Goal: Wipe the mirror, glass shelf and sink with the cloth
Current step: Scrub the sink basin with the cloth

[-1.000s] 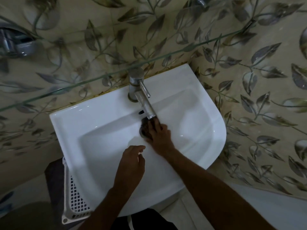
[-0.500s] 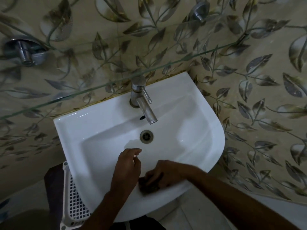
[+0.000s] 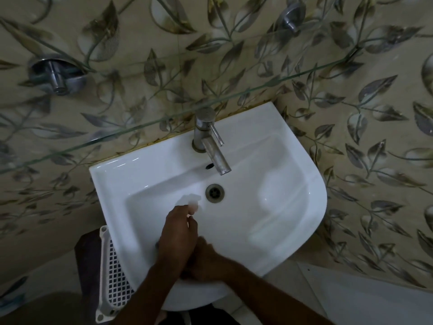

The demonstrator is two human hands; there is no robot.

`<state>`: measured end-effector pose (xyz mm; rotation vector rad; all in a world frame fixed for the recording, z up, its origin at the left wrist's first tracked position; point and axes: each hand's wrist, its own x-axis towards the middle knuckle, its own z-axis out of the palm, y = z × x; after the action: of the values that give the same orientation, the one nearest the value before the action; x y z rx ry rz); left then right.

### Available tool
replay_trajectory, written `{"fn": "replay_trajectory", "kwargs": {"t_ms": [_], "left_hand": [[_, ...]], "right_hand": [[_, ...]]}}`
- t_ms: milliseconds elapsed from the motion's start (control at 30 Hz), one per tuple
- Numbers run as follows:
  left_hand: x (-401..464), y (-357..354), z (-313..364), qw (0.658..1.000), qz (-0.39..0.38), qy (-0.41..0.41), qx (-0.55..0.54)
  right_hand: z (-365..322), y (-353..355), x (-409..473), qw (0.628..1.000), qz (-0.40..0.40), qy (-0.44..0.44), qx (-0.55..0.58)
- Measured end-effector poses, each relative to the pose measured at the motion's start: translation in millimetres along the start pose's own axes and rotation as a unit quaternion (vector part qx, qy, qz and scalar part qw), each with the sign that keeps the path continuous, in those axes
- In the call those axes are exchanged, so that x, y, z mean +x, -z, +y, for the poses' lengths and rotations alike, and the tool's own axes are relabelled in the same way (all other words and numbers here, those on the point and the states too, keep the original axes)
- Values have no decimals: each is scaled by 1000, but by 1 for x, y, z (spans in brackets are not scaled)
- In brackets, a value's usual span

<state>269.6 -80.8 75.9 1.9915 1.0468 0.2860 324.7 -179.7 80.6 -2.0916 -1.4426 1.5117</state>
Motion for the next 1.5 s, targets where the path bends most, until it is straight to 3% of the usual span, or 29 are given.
{"fn": "replay_trajectory", "kwargs": {"t_ms": [100,200,300,400,567,700,767,833,1000,1100,1233,1433,1500], "left_hand": [[0,0,-2,1000,-17,-20,13],[1,2,-5,992,-84,-66,70],[-3,0,-11,970,-128,-151,141],[-5,0,-12,974,-117,-133,140],[4,2,-8,994,-65,-50,73],[3,3,-9,992,-106,-37,50],[-2,-1,-11,987,-142,-60,52],[-12,-12,-11,978,-176,-100,52],[-44,-47,17,955,-239,-174,19],[-52,-60,35,957,-252,-143,-21],[-50,-63,47,956,-242,-161,-33],[-45,-64,68,939,-252,-233,-6],[-46,-62,72,939,-249,-237,-13]], "right_hand": [[-11,-13,2,994,39,5,99],[28,7,3,998,38,44,-33],[78,28,9,972,94,-83,-199],[83,27,19,959,149,-163,-181],[10,-15,26,992,57,-74,-79],[-2,-9,-7,999,28,29,15],[11,7,-28,998,29,46,-22],[33,21,-47,994,39,-15,-97],[70,28,-80,929,202,-192,-245],[65,5,-94,892,316,-169,-276],[87,9,-107,891,365,-126,-239],[158,69,-140,806,456,-220,-307],[169,73,-145,800,462,-230,-305]]}}
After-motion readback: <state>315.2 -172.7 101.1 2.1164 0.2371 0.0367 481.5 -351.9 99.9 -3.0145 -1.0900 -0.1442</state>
